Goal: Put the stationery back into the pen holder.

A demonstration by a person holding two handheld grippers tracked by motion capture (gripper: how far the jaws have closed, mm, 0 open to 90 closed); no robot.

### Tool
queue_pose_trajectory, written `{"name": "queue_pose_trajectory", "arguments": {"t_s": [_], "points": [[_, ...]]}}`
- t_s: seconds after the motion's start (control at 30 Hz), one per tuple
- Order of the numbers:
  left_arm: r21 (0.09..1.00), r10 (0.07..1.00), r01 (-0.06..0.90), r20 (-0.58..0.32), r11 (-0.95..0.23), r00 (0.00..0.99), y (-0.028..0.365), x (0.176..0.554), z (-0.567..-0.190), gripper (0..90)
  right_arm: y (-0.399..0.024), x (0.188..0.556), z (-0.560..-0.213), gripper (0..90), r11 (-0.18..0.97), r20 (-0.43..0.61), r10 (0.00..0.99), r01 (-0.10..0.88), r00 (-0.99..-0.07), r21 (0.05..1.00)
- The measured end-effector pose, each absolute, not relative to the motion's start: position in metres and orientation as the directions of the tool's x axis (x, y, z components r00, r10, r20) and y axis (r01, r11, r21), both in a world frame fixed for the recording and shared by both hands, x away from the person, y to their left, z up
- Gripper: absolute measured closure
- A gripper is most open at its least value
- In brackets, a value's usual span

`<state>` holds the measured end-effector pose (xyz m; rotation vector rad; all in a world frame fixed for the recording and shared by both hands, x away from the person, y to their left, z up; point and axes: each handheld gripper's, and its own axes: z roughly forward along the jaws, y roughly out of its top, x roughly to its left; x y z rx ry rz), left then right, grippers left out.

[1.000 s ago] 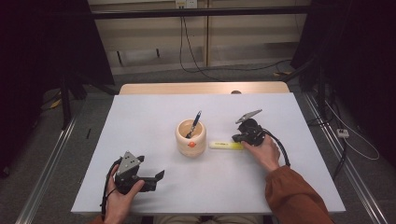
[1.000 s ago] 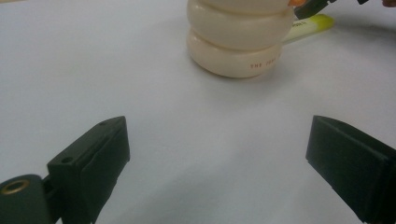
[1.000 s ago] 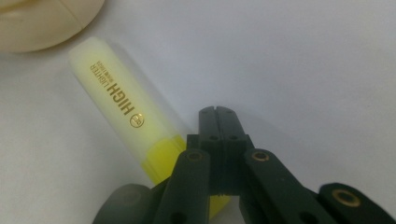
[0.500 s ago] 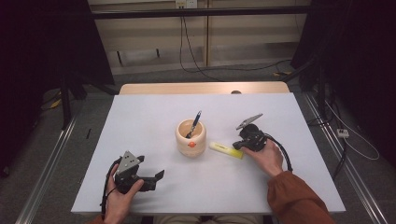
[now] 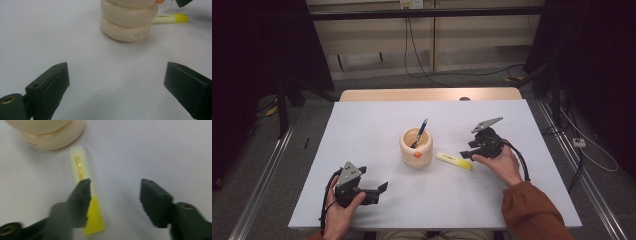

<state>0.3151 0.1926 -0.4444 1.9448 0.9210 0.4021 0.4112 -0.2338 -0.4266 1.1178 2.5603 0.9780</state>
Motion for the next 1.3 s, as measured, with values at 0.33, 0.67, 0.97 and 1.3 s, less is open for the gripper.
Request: {"name": "queue_pose_trajectory", "arguments": {"t_s": [0.33,0.67,0.97,1.3], "points": [[0.850,0.738,0.431,-0.077,-0.303,0.670,0.192,0.314,-0.443,6.2,-0.223,0.412,-0.432,19.1,0.614,0.116,0.616,0.567,-0.779,0.548],[0.850,0.736,0.427,-0.070,-0.309,0.673,0.192,0.314,-0.444,6.2,-0.208,0.405,-0.436,37.3,0.721,0.078,0.542,0.510,-0.837,0.469],[0.847,0.735,0.426,-0.064,-0.318,0.675,0.191,0.315,-0.444,6.2,-0.207,0.407,-0.439,51.2,0.740,0.047,0.534,0.494,-0.844,0.456],[0.847,0.731,0.426,-0.067,-0.318,0.679,0.191,0.314,-0.444,6.2,-0.205,0.409,-0.440,64.8,0.739,0.035,0.552,0.507,-0.833,0.444]]}}
